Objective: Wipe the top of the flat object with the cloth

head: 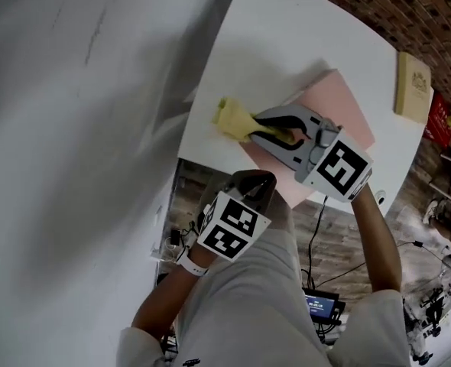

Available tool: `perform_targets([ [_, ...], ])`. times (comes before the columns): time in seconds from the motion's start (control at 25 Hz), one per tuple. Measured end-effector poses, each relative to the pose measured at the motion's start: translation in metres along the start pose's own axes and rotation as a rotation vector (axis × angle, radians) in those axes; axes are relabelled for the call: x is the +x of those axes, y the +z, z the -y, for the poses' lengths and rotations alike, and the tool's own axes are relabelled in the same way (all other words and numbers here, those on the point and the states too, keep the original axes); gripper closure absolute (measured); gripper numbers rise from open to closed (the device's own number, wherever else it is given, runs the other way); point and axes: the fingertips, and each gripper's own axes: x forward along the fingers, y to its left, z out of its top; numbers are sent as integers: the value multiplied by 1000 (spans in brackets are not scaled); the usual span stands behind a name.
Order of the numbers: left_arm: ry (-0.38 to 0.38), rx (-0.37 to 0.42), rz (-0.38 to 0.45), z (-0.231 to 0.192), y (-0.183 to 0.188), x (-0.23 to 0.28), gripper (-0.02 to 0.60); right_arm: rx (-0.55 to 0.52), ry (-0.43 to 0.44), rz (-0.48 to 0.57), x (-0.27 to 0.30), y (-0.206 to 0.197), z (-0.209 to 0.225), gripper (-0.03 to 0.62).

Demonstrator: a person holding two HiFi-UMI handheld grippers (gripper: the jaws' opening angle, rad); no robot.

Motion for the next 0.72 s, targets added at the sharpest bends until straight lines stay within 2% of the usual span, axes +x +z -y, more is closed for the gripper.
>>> perform_targets([
  [0.16, 16, 2, -2, -18, -1, -15, 563, 103, -177, 76, -35, 3, -2, 534],
  [0.44, 65, 37, -34, -63, 2, -28, 563, 247, -381, -3, -64, -34, -37, 534],
  [0.56, 77, 6, -34, -87, 10, -29, 563, 290, -410, -17, -56, -46, -60, 534],
  [0.72, 66, 64, -40, -96, 26, -29, 563, 334, -390, -15, -28, -55, -93, 534],
])
